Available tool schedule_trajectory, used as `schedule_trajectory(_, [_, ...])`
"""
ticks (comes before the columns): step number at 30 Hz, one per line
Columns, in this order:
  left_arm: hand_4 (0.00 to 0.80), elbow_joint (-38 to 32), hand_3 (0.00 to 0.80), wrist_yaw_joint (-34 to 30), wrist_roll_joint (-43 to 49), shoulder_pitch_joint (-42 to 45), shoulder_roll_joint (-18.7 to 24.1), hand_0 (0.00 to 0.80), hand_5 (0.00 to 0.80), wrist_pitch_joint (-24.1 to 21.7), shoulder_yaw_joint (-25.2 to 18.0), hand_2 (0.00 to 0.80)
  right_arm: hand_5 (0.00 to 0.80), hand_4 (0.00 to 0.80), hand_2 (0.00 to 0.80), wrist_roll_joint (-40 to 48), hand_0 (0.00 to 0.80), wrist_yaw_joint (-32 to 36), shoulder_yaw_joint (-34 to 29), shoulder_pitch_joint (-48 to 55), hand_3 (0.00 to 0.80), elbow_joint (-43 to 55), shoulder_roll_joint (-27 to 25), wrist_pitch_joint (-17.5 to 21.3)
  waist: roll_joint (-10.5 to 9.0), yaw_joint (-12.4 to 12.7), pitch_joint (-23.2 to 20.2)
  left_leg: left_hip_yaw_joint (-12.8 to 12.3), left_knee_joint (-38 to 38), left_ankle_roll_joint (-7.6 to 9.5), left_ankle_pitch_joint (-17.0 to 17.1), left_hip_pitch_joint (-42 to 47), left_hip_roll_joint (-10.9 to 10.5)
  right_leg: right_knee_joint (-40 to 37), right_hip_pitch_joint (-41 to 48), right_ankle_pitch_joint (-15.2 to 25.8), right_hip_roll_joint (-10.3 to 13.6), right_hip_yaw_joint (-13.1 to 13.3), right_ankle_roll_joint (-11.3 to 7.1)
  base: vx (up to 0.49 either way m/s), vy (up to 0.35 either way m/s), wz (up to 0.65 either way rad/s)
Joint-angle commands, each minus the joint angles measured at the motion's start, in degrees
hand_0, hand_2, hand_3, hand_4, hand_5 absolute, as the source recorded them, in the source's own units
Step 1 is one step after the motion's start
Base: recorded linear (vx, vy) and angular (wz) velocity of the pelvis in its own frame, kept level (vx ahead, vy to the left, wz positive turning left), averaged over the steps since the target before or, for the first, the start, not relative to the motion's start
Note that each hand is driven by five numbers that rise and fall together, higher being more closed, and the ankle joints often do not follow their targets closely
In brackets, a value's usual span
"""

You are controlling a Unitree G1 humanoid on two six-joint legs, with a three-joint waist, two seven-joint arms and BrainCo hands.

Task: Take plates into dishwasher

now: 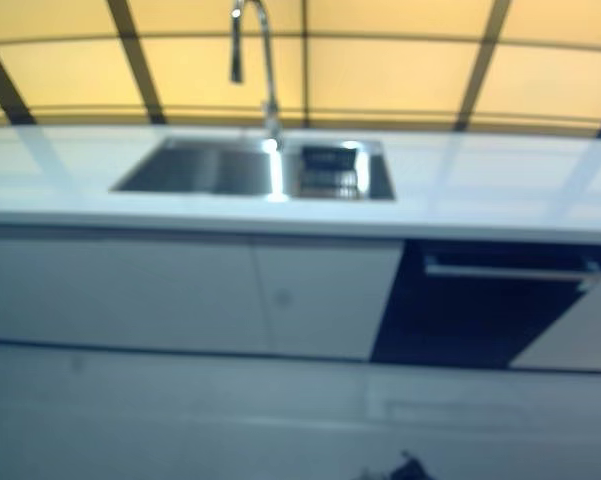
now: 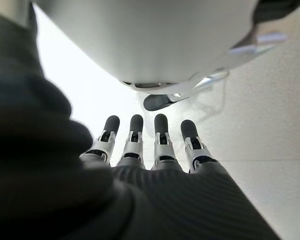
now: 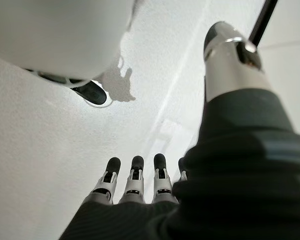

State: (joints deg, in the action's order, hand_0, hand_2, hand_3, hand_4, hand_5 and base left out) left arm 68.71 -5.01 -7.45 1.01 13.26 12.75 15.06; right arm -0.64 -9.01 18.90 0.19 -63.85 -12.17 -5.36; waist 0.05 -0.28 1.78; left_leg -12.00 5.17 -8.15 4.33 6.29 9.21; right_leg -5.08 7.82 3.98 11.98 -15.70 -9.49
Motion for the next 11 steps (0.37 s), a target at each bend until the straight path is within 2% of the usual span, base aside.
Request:
schedule_trajectory(1, [0.0, 2.92, 0.0, 0.2, 3.58, -3.98, -0.67, 0.0, 0.0, -1.51, 2.06, 0.0, 0.0, 0.0, 0.0, -3.41, 0.0, 1.85, 1.92, -4.37, 0.0, -1.15, -0.07, -0.1, -0.88, 1.9, 3.31, 0.11, -0.55, 2.91, -1.42, 0.18, -0.9, 2.76, 0.53, -1.07, 0.71, -3.07, 0.75, 0.0, 0.0, 0.0])
schedule_trajectory(6, [0.0, 2.62, 0.0, -0.02, 2.36, -4.21, -0.45, 0.0, 0.0, -2.41, 2.5, 0.0, 0.0, 0.0, 0.0, -4.69, 0.0, 3.07, 2.99, -4.1, 0.0, -2.12, 0.01, -0.69, -0.92, 2.01, 3.14, 0.41, -0.32, 3.05, -1.6, 0.32, -1.12, 2.53, 0.55, -0.93, 0.73, -3.1, 0.52, 0.007, -0.004, 0.02])
schedule_trajectory(11, [0.0, 2.5, 0.0, 3.4, -1.93, -4.27, -1.06, 0.0, 0.0, -4.53, 1.26, 0.0, 0.0, 0.0, 0.0, -4.75, 0.0, 2.98, 2.68, -3.68, 0.0, -3.25, 0.52, -0.03, -0.96, 1.98, 3.08, 0.51, -0.22, 3.03, -1.63, 0.46, -1.18, 2.4, 0.66, -0.77, 0.74, -3.07, 0.34, 0.004, -0.002, 0.01])
